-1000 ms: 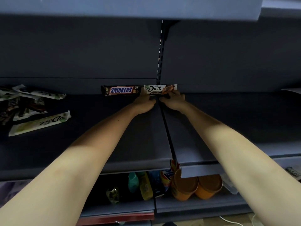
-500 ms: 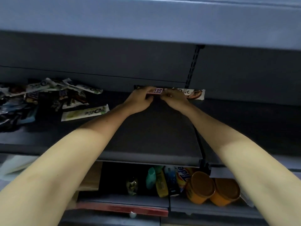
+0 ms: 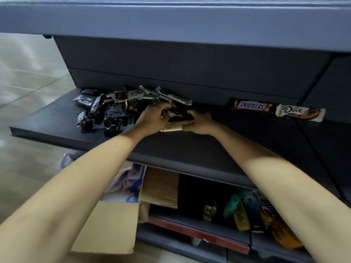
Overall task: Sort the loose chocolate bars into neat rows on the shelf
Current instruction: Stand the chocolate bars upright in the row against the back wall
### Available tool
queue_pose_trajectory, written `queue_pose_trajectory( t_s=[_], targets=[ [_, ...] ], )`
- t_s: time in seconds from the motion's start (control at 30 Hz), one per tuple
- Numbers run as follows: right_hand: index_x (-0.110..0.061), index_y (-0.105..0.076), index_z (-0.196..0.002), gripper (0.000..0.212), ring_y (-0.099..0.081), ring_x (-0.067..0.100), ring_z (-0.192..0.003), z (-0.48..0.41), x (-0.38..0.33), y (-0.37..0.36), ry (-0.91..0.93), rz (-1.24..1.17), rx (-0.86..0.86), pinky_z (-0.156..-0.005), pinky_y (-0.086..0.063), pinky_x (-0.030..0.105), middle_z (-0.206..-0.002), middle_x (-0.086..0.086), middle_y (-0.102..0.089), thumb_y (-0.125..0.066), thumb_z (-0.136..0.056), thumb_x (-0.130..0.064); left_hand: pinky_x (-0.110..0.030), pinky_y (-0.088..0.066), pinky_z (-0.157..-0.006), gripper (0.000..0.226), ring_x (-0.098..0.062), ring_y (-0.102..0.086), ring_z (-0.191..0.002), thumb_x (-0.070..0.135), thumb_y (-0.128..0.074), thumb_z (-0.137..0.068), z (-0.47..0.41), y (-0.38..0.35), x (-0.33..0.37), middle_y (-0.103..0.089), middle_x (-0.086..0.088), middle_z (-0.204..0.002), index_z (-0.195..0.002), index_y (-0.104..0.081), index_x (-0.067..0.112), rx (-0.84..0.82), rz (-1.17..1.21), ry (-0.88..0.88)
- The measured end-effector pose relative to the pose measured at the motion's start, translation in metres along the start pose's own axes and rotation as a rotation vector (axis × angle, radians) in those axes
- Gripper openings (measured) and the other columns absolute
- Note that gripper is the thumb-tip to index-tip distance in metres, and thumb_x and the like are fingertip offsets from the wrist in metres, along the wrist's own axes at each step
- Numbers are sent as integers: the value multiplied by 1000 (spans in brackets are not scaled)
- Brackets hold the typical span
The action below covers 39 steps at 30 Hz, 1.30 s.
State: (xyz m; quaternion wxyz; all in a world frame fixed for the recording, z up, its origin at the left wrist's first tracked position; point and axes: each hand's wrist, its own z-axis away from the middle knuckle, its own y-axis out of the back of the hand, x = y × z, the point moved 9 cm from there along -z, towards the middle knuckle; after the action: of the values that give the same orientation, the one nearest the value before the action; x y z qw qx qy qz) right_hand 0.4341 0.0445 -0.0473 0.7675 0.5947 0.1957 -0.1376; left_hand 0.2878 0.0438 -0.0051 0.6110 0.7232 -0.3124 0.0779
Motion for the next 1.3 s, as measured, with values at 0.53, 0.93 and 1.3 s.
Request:
queue_pose_trajectory(
  t_s=[0.53,0.93,1.3],
  targets=[
    [-24,-56,-121,47,-51,9,-96,31,-20,13,55,-234,249,-82,-40,20,-107,-4,-54,-71,-79,-8,-43,-25,-106,44,-25,-34,-131,36,-53,-90,2,-11,-15,-47,3,-138,-133,-44,27,-191,-80,-173],
    [-27,-44,-126,46,-60,9,-101,62,-29,44,174,-1110,664,-83,-51,23,-110,-4,-61,-61,-88,-8,-24,-48,-72,21,-11,-61,-90,27,-64,-85,12,-7,-4,-66,4,-99,-103,-67,16,-85,483,-4],
    [-15,-55,-115,23,-65,15,-89,50,-32,-28,-32,-1160,326,-80,-52,27,-103,-3,-63,-55,-93,-22,-19,-41,-74,11,-6,-54,-105,25,-60,-89,46,-42,-21,-61,10,-106,-100,-57,27,-101,1518,589]
  ],
)
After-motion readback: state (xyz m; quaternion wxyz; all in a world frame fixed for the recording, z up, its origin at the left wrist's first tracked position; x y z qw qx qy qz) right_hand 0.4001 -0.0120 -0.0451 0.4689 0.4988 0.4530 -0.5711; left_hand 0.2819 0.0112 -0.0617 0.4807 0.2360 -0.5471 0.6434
